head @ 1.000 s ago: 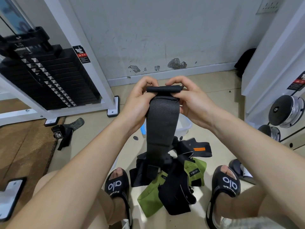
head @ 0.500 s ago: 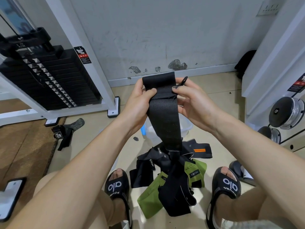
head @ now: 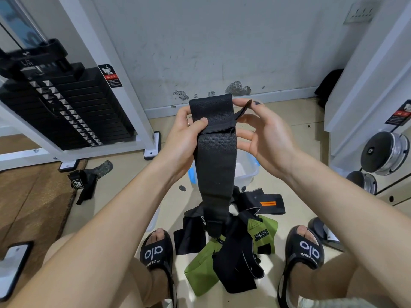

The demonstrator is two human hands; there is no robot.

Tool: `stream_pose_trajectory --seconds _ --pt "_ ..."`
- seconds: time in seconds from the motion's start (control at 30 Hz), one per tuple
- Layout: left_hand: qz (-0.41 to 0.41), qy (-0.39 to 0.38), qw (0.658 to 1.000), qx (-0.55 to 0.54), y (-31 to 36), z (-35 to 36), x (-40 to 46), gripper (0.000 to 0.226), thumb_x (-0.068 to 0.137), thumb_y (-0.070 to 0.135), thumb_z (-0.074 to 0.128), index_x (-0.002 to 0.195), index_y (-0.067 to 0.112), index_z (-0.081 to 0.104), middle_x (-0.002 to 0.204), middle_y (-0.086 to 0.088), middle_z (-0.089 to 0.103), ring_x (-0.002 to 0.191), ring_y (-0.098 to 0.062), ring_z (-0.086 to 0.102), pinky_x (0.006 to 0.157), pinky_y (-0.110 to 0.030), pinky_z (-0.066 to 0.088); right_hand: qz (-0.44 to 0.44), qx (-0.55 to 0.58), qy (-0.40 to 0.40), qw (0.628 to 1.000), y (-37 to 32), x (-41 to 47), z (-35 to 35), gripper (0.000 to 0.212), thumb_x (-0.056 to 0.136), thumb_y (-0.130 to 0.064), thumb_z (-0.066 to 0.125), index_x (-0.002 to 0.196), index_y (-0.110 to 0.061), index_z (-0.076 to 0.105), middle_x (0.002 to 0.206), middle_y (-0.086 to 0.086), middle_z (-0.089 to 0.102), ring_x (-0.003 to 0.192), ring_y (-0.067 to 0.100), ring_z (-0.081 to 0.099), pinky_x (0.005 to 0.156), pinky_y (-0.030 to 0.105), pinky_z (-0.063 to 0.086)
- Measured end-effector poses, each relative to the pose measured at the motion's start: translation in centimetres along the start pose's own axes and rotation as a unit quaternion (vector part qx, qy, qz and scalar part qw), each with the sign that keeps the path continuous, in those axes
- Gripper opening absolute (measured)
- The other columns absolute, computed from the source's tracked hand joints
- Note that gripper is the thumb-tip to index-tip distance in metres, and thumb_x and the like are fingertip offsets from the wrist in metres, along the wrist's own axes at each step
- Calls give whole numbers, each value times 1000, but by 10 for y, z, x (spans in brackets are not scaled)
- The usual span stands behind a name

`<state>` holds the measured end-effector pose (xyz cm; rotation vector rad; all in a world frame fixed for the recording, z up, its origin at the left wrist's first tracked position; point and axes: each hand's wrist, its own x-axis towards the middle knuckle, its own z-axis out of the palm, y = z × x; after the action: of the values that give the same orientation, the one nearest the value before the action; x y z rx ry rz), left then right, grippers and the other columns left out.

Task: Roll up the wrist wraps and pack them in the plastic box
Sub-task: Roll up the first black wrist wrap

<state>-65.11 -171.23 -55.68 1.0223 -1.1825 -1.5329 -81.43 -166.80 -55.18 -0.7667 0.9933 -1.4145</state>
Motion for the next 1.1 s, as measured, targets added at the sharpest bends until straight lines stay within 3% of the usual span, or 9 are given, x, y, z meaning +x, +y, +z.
stream_pose_trajectory --seconds 0.13,0.27,0.6,0.73,0.87,0.93,1.0,1.1 --pt "-1 -15 1000 -6 0 0 -2 30 106 0 48 135 5 50 115 -10 69 101 -17 70 88 -29 57 -19 -37 3 999 0 -1 2 11 107 -23 51 104 -15 57 91 1 69 75 21 66 70 36 59" --pt "-5 -28 1000 -2 -3 0 -1 33 106 2 48 138 1 50 132 -22 66 107 -22 69 93 -33 57 -18 -40 3 999 0 -1 1 16 104 -22 58 90 -18 52 93 2 66 75 18 61 69 34 58" --pt "5 -60 998 -25 -3 -2 -1 35 106 1 47 140 -1 50 140 -26 60 116 -29 65 100 -38 53 54 82 -31 995 -5 1 -2 7 104 -17 55 97 -16 55 89 4 68 86 23 70 87 38 61" --pt "13 -61 998 -10 -3 -1 -2 34 106 0 47 140 0 50 136 -21 64 112 -24 67 98 -36 54 20 18 -28 999 -6 -1 -2 17 102 -15 57 87 -17 51 90 3 67 81 20 66 82 37 61" --pt "22 -66 998 -5 -2 -1 -2 35 106 -1 47 140 1 50 132 -20 65 111 -22 67 100 -36 53 41 55 -28 997 -6 1 -5 12 101 -15 59 91 -17 52 88 3 66 78 18 66 80 34 60" --pt "28 -77 997 5 -3 -2 -2 34 106 -1 46 139 1 50 125 -17 68 109 -20 67 97 -33 54 57 55 -16 997 -4 4 -6 12 100 -14 60 94 -18 51 83 2 61 68 16 59 68 30 53" --pt "37 -90 995 20 -5 -2 -3 33 106 -2 46 138 1 50 119 -10 68 108 -18 67 96 -31 54 65 56 0 996 -2 5 -5 20 99 -8 59 87 -18 47 71 -2 52 55 10 41 50 22 34" --pt "49 -100 993 45 -9 -4 -2 33 105 -3 46 137 3 51 118 -7 67 110 -17 64 98 -32 52 84 91 18 992 -4 6 -7 30 100 -1 55 80 -19 41 58 -9 40 47 3 31 39 16 20"
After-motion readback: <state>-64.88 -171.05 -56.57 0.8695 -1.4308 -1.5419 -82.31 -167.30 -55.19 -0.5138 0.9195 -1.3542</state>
